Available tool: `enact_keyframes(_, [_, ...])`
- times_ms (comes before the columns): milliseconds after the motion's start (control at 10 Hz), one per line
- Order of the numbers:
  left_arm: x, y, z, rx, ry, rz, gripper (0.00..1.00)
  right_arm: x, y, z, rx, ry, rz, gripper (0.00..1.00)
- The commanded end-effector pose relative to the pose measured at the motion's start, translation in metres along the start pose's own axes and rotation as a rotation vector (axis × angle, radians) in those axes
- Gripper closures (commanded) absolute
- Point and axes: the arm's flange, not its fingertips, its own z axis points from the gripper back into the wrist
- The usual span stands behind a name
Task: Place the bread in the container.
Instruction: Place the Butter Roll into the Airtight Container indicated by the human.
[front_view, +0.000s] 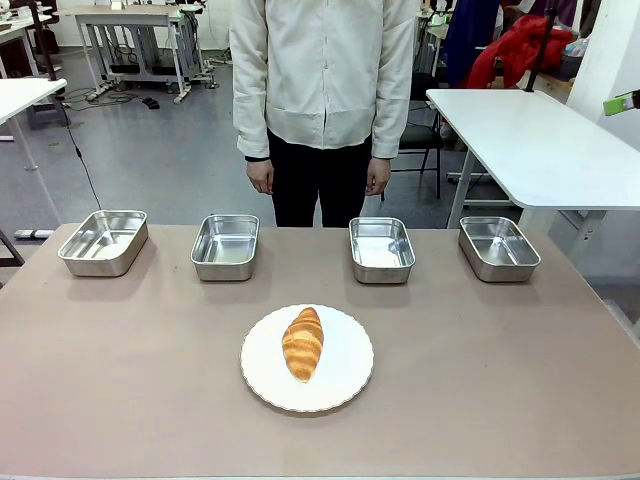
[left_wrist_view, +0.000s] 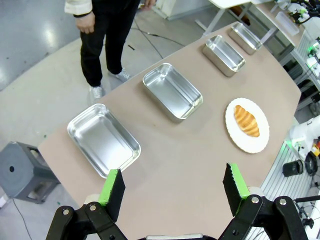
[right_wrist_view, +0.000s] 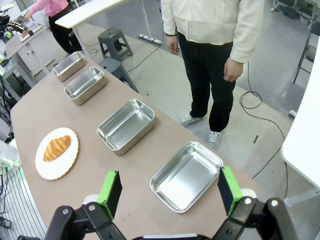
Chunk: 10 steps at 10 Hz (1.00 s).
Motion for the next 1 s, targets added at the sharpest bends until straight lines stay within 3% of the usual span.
enact_keyframes(0, [0.0005, -0.0014, 0.0004, -0.009, -0.02, -0.004, 0.0, 0.0014, 0.0019, 0.0007, 0.005, -0.005, 0.004, 0.0])
enact_keyframes(900, [0.0005, -0.0014, 0.0004, -0.009, -0.02, -0.004, 0.0, 0.0014, 0.0019, 0.0007, 0.005, -0.005, 0.004, 0.0])
